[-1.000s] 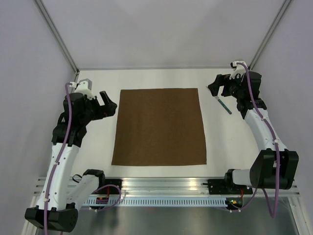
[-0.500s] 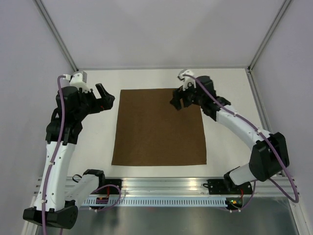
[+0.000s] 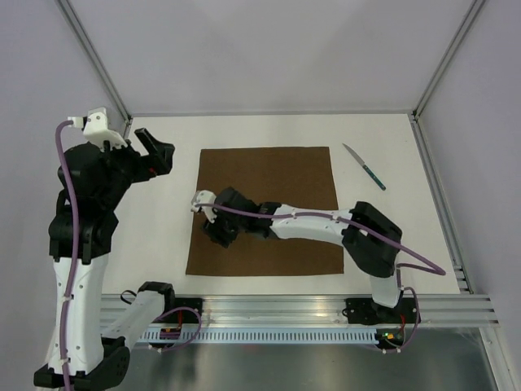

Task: Fold the napkin, place the utensils inside, and roll it up
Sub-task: Fold the napkin

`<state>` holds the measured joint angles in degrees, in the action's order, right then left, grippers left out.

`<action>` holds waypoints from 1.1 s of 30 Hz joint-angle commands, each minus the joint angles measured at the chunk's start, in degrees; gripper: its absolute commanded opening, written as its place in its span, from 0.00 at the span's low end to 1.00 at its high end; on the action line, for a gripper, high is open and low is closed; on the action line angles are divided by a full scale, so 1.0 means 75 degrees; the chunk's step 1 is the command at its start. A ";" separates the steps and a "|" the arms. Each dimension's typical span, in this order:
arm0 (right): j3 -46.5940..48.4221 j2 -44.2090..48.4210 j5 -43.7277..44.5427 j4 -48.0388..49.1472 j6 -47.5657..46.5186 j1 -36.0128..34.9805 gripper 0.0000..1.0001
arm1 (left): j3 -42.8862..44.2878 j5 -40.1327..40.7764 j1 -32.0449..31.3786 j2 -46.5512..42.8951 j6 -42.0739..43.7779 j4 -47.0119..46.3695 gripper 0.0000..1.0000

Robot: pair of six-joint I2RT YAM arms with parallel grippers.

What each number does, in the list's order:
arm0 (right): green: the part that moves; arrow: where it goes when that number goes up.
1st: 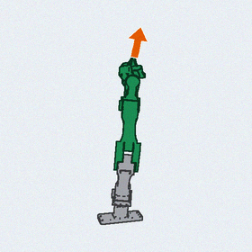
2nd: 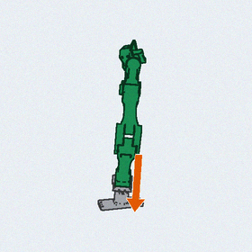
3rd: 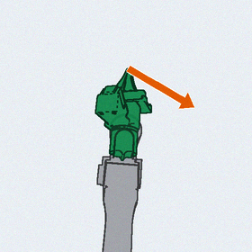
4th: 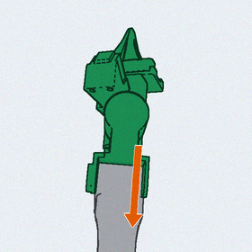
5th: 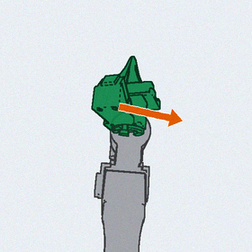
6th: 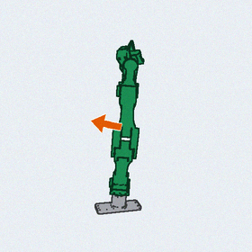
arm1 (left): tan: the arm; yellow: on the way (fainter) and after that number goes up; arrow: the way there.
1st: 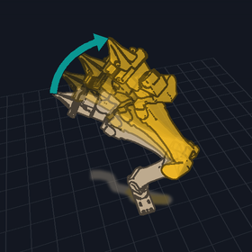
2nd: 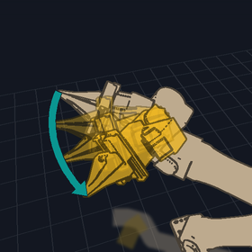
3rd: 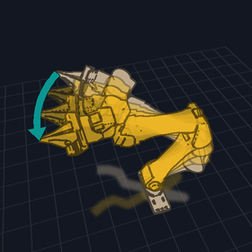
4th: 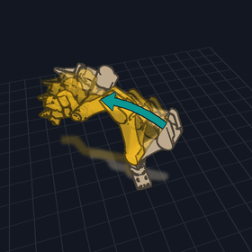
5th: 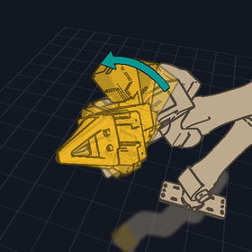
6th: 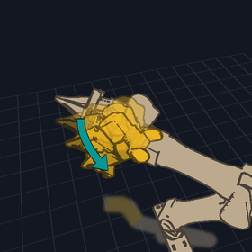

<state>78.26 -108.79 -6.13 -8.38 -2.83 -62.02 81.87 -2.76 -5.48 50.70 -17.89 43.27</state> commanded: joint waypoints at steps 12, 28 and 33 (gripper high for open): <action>0.1400 -0.1747 0.0595 0.0274 0.0318 -0.1726 0.54 | 0.0827 0.0545 0.0015 -0.0115 -0.0064 0.0594 1.00; 0.1929 -0.2638 0.0723 0.0555 0.0260 -0.2008 0.54 | 0.0721 0.0533 0.0015 -0.0162 -0.0040 0.0653 1.00; 0.1824 -0.2756 0.0771 0.0649 0.0178 -0.2008 0.54 | 0.0710 0.0521 0.0015 -0.0174 -0.0040 0.0665 1.00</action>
<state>90.61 -128.25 -1.69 -4.89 -1.32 -76.77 86.72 0.58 -5.48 49.80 -17.89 47.62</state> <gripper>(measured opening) 0.539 0.993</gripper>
